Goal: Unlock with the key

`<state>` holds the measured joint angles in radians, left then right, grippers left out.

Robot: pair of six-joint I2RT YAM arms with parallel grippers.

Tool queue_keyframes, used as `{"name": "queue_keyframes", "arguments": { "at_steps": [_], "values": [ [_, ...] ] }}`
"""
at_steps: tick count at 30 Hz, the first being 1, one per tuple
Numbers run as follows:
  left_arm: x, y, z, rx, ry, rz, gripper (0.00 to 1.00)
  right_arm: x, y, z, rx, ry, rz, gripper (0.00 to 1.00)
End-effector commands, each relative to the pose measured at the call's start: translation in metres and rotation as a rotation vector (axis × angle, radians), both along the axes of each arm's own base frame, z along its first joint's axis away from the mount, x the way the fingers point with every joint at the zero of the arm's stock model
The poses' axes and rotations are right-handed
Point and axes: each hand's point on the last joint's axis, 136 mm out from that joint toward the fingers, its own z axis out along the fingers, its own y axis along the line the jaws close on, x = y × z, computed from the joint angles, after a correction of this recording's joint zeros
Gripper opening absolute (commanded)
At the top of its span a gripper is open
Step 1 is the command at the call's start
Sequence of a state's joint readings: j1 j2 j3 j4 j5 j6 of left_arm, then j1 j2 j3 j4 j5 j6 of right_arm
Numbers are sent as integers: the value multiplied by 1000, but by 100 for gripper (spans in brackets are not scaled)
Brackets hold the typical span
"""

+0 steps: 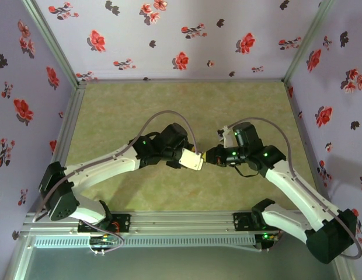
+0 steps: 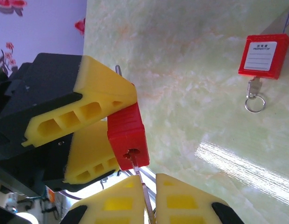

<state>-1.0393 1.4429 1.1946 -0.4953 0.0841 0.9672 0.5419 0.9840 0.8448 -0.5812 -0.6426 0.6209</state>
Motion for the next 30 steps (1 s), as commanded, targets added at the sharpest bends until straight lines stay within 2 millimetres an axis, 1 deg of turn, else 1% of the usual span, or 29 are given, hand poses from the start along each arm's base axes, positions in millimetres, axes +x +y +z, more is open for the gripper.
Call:
{"name": "queue_keyframes", "arguments": {
  "at_steps": [1, 4, 7, 10, 13, 16, 19, 21, 23, 24, 25, 27, 29, 30],
  "values": [
    [-33, -38, 56, -211, 91, -140, 0, 4, -4, -3, -98, -92, 64, 0],
    [-36, -43, 66, -247, 112, -148, 0, 11, -7, -3, -143, -117, 60, 0],
    [-29, -50, 68, -274, 89, -121, 0, 16, 0, 3, -115, -93, 46, 0],
    [-12, -59, 74, -351, -32, -42, 0, 22, 15, 8, -2, -26, 5, 0],
    [-8, -65, 88, -452, -120, -23, 0, 28, 26, 10, 113, 42, -54, 0],
    [-15, -70, 99, -523, -138, -45, 0, 32, 31, 11, 176, 81, -92, 0],
    [-29, -74, 106, -557, -64, -93, 0, 31, 30, 8, 164, 71, -84, 0],
    [-38, -79, 107, -553, -41, -124, 0, 31, 30, 6, 157, 76, -87, 0],
    [-42, -85, 99, -524, -80, -144, 0, 32, 33, 7, 187, 95, -94, 0],
    [-40, -87, 94, -511, -122, -136, 0, 34, 34, 9, 214, 112, -112, 0],
    [-33, -89, 93, -520, -172, -109, 0, 37, 34, 10, 234, 135, -138, 0],
    [-11, -89, 96, -580, -279, -3, 0, 45, 32, 11, 289, 208, -213, 0],
    [12, -86, 91, -582, -390, 96, 0, 55, 29, 13, 371, 291, -291, 0],
    [20, -84, 84, -566, -433, 132, 0, 60, 28, 14, 419, 334, -333, 0]
  ]
}}
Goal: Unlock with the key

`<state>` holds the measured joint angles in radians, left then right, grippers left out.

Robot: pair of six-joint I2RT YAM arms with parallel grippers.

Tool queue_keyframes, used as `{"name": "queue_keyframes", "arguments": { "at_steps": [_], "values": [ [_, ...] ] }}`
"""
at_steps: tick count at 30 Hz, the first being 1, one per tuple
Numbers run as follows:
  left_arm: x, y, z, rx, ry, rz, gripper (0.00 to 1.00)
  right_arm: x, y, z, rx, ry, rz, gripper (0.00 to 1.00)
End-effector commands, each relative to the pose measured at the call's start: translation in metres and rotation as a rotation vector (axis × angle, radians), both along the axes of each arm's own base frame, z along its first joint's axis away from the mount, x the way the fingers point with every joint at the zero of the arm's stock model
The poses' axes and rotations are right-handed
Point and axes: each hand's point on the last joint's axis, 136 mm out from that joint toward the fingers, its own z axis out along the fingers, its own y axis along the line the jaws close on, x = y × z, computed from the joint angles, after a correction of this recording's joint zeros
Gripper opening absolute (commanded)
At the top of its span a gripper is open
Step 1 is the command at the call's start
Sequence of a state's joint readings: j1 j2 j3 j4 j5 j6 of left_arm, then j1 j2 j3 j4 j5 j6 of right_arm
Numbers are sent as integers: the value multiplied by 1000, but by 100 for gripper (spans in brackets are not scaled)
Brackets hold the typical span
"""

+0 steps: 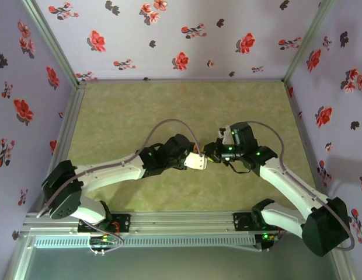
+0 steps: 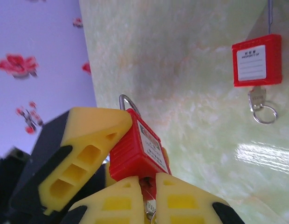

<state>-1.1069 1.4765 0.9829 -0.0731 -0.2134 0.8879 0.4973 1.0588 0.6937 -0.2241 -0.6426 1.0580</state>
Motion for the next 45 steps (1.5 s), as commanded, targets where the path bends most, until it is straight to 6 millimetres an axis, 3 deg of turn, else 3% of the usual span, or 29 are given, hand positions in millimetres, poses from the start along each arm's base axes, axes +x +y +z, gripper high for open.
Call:
{"name": "queue_keyframes", "arguments": {
  "at_steps": [1, 5, 10, 15, 18, 21, 25, 28, 34, 40, 43, 45],
  "values": [
    [-8, -69, 106, -438, -313, -85, 0, 22, 18, 41, 297, 92, -114, 0],
    [4, -65, 83, -434, -367, -27, 0, 29, 15, 39, 395, 196, -205, 0],
    [13, -61, 69, -439, -405, 25, 0, 31, 5, 37, 427, 228, -275, 0],
    [15, -56, 64, -470, -252, 55, 0, 29, -9, 28, 389, 234, -301, 0],
    [2, -51, 61, -493, 3, 2, 0, 27, -34, 26, 296, 203, -324, 20],
    [-14, -43, 53, -464, 146, -36, 0, 26, -61, 32, 217, 156, -358, 42],
    [-22, -29, 41, -427, 291, -33, 0, 25, -82, 44, 183, 108, -363, 57],
    [-27, -21, 37, -414, 355, -28, 0, 24, -92, 48, 127, 57, -341, 60],
    [-36, -14, 45, -406, 522, -61, 0, 13, -91, 70, -46, -244, -109, 63],
    [-51, -9, 62, -382, 705, -120, 0, -14, -85, 70, -157, -472, 90, 63],
    [-61, -7, 66, -325, 788, -155, 0, -28, -74, 84, -180, -698, 183, 63],
    [-69, -6, 70, -286, 828, -182, 0, -40, -68, 95, -219, -921, 246, 70]
  ]
}}
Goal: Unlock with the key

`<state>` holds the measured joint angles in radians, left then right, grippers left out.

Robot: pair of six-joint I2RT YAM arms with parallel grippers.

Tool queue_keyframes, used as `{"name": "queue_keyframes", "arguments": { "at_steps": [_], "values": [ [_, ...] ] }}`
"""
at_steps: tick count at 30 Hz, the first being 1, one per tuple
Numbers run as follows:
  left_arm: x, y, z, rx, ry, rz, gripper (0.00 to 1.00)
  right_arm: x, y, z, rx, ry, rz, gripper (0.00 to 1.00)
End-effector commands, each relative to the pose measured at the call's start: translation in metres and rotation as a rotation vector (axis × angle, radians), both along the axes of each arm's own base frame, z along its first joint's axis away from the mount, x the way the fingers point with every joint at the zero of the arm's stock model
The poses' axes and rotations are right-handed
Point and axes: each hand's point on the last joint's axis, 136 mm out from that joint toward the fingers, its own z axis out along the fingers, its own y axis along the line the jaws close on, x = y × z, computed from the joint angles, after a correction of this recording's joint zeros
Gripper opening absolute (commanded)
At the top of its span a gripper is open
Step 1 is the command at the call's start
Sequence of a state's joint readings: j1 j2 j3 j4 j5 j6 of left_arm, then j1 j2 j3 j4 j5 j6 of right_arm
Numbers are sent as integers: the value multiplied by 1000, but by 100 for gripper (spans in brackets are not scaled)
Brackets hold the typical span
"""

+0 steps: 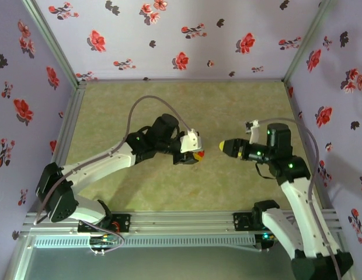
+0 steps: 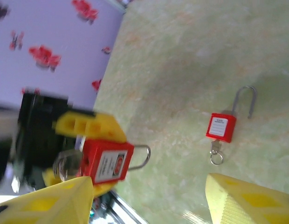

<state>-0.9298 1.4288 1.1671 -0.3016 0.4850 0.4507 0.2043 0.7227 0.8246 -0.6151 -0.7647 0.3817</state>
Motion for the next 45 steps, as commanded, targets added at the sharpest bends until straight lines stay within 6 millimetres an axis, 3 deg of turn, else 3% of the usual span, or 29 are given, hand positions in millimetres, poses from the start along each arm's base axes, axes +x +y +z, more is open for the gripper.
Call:
{"name": "queue_keyframes", "arguments": {
  "at_steps": [1, 5, 12, 18, 26, 45],
  "values": [
    [-29, 5, 4, 48, 140, -125, 0, -18, 9, 20, -100, -409, 145, 74],
    [-38, 6, 7, 82, 175, -180, 0, -29, 18, 35, -109, -640, 256, 80],
    [-50, 8, 13, 106, 219, -255, 0, -29, 35, 28, -117, -749, 451, 79],
    [-53, 11, 16, 115, 212, -283, 0, -27, 48, 40, -15, -754, 524, 74],
    [-56, 11, 14, 121, 230, -298, 0, -44, 57, 48, 59, -757, 589, 71],
    [-58, 8, 16, 123, 258, -314, 0, -65, 73, 23, 68, -688, 713, 65]
  ]
}}
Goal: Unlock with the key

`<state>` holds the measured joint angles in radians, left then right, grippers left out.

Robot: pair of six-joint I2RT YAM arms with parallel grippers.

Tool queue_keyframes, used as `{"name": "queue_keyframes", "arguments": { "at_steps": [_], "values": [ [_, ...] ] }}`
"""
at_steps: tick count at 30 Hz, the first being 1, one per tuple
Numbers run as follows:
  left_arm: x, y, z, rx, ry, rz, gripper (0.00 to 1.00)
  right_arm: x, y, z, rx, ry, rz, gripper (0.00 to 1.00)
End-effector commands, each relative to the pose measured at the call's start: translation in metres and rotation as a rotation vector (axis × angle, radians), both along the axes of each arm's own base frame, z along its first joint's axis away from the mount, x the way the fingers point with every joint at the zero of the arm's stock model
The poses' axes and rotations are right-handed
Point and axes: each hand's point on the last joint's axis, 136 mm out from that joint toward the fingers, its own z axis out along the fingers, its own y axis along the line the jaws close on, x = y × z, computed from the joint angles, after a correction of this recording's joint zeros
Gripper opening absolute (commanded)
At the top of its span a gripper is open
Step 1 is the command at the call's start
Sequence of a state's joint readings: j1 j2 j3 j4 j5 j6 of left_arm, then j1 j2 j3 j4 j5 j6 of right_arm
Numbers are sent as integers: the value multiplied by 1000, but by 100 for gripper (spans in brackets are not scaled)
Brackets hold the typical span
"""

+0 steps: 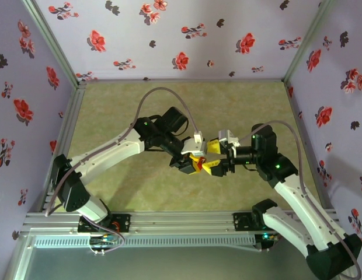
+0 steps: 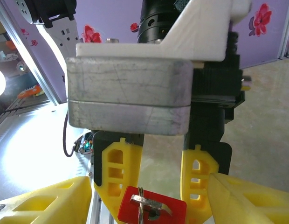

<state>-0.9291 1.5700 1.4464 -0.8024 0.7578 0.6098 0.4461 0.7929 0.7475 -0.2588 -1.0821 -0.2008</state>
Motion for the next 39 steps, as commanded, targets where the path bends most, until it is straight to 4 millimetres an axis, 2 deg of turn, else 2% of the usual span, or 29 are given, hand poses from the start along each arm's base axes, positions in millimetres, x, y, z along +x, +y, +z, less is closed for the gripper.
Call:
{"name": "queue_keyframes", "arguments": {
  "at_steps": [1, 5, 9, 21, 27, 29, 33, 39],
  "values": [
    [-4, -1, 11, -27, 13, -31, 0, -9, 0, -8, -10, 5, 37, 64],
    [-4, -1, 11, -25, 14, -31, 0, -10, 0, -10, -17, 7, 40, 58],
    [-3, -2, 11, -24, 14, -32, 0, -8, 1, -10, -18, 9, 35, 45],
    [-2, -3, 10, -19, 17, -33, 0, -7, 2, -12, -15, 24, 33, 11],
    [-1, -4, 10, -19, 11, -30, 0, -8, 4, -9, -1, 43, 35, 2],
    [6, -5, 8, -11, -13, 1, 0, -7, 5, -9, -2, 54, 32, 0],
    [31, -8, 4, 1, -114, 123, 0, -4, 6, -11, -8, 80, -2, 0],
    [65, -10, 15, -109, -253, 326, 0, 13, 5, -11, 22, 114, -130, 2]
  ]
}}
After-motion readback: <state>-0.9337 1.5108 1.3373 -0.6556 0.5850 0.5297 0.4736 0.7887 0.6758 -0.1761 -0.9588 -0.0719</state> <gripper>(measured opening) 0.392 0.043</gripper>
